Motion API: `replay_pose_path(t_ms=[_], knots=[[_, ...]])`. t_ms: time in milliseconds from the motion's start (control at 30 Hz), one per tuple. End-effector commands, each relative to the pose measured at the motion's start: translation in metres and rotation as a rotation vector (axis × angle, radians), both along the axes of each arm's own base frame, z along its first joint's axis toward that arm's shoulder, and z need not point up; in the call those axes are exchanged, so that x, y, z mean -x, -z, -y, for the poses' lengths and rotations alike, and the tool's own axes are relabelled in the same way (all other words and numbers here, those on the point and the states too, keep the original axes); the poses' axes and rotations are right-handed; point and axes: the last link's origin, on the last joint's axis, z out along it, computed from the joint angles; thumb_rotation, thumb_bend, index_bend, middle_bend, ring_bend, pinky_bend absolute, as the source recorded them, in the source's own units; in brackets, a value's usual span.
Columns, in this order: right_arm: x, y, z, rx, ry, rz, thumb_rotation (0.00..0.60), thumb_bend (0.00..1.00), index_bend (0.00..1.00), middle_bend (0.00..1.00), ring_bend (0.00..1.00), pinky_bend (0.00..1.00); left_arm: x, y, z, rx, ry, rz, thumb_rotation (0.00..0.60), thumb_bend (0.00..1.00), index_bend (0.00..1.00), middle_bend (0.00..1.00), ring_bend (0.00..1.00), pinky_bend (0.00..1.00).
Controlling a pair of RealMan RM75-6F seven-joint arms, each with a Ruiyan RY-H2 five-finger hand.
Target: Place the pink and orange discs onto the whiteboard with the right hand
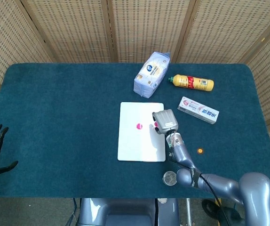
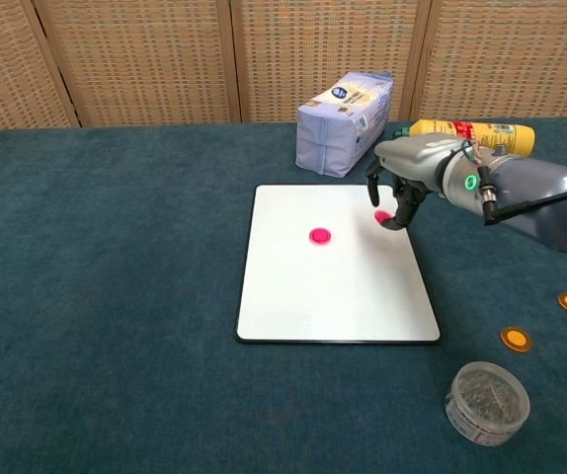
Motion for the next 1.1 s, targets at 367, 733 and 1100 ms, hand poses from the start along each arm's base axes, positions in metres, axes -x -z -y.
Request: replay_pose_path(t_ms=[367, 733, 1100], knots=[[0.024, -0.037, -0.024, 0.026, 0.024, 0.016, 0.600, 0.34, 0.35, 0.92, 0.91, 1.00, 0.000, 0.000, 0.001, 0.002, 0.001, -0.005, 0.600, 0.00, 0.00, 0.00, 0.00, 0.00], [0.109, -0.076, -0.090, -0.025, 0.090, 0.015, 0.600, 0.36, 0.37, 0.92, 0.92, 1.00, -0.002, 0.001, 0.002, 0.003, 0.008, -0.011, 0.600, 0.00, 0.00, 0.00, 0.00, 0.00], [0.138, -0.074, -0.106, -0.038, 0.085, 0.008, 0.600, 0.36, 0.37, 0.92, 0.93, 1.00, -0.002, 0.001, 0.002, -0.002, 0.009, -0.017, 0.600, 0.00, 0.00, 0.00, 0.00, 0.00]])
